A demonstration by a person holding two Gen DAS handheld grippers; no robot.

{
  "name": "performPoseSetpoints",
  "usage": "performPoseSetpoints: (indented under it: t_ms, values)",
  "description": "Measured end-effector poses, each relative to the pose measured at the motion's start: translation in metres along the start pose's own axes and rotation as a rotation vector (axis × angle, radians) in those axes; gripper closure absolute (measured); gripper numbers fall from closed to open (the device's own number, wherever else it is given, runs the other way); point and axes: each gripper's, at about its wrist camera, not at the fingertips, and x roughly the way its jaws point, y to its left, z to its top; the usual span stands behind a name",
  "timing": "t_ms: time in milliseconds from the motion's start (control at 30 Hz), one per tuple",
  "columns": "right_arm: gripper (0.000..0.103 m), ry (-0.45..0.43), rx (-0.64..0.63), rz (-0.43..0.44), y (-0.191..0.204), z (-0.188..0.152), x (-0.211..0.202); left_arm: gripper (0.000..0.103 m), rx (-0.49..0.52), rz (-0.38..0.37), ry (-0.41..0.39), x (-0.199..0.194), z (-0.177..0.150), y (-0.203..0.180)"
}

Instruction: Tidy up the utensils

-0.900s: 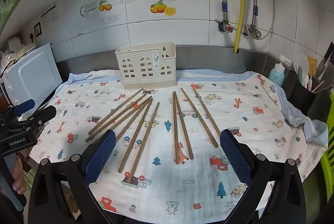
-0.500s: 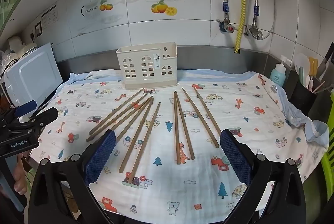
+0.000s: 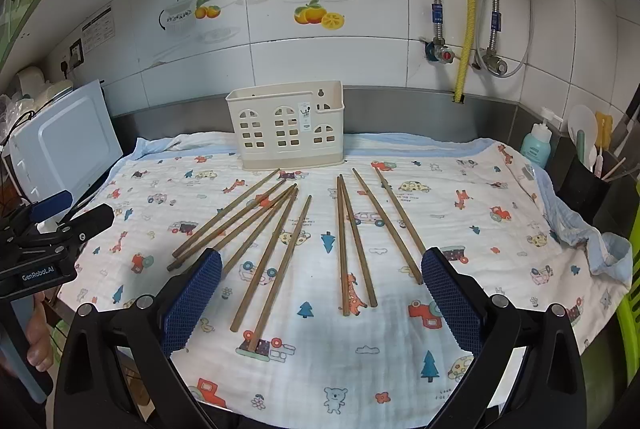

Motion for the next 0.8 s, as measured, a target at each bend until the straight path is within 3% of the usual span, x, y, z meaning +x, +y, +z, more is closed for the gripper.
performPoseSetpoints:
  t_ms: [800]
  values:
    - [0.006, 0.004, 0.002, 0.009, 0.0001, -0.0009, 0.0045, 0.005, -0.001, 0.002, 0.009, 0.0041, 0.0014, 0.0003]
